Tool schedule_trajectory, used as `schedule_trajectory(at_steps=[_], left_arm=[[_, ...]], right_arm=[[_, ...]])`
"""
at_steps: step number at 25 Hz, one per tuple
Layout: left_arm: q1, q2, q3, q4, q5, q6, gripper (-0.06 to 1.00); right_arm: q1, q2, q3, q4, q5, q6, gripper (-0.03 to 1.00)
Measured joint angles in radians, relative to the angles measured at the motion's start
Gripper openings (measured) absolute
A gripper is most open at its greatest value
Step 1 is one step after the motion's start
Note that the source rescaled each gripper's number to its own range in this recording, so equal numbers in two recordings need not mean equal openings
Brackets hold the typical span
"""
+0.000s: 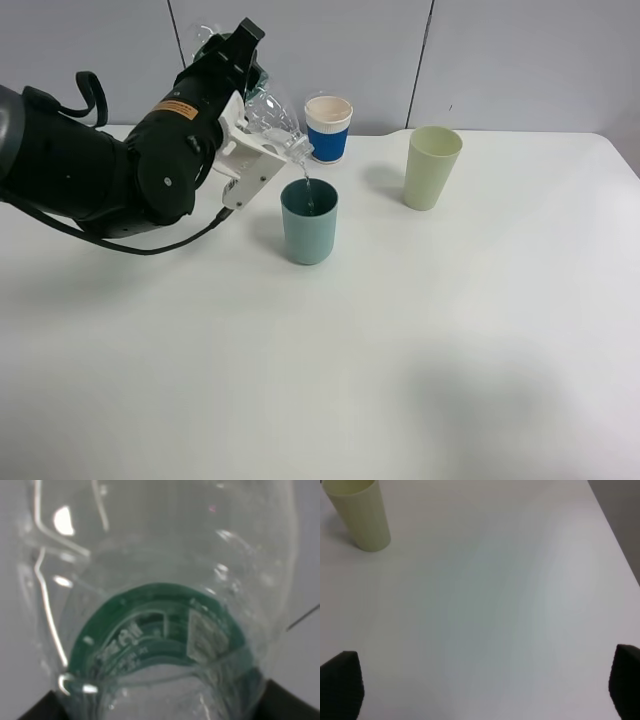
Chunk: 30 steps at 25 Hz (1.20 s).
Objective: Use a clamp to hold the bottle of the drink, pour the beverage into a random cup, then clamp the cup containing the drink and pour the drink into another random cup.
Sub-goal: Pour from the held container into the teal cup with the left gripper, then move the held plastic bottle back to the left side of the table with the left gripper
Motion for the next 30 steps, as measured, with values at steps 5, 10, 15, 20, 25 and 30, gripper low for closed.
schedule_trajectory(at_steps=[5,10,15,20,25,30], left_arm=[[0.000,0.000,0.000,0.026,-0.003,0.000,0.00],[0.000,0.000,0.000,0.026,-0.018,0.000,0.00],[0.000,0.000,0.000,0.025,-0.017,-0.007,0.00],[0.000,0.000,0.000,-0.056,0.040,-0.122,0.00],[0.022,-0.004,0.000,-0.141,0.176,-0.292,0.00],[0.077,-0.037,0.000,-0.161,0.281,-0.540,0.00]], right_arm=[[0.000,0.000,0.000,0.000,0.000,0.000,0.95],[0.000,0.000,0.000,0.000,0.000,0.000,0.95],[0.000,0.000,0.000,0.000,0.000,0.000,0.95],[0.000,0.000,0.000,0.000,0.000,0.000,0.95],[0.000,0.000,0.000,0.000,0.000,0.000,0.95],[0.000,0.000,0.000,0.000,0.000,0.000,0.95]])
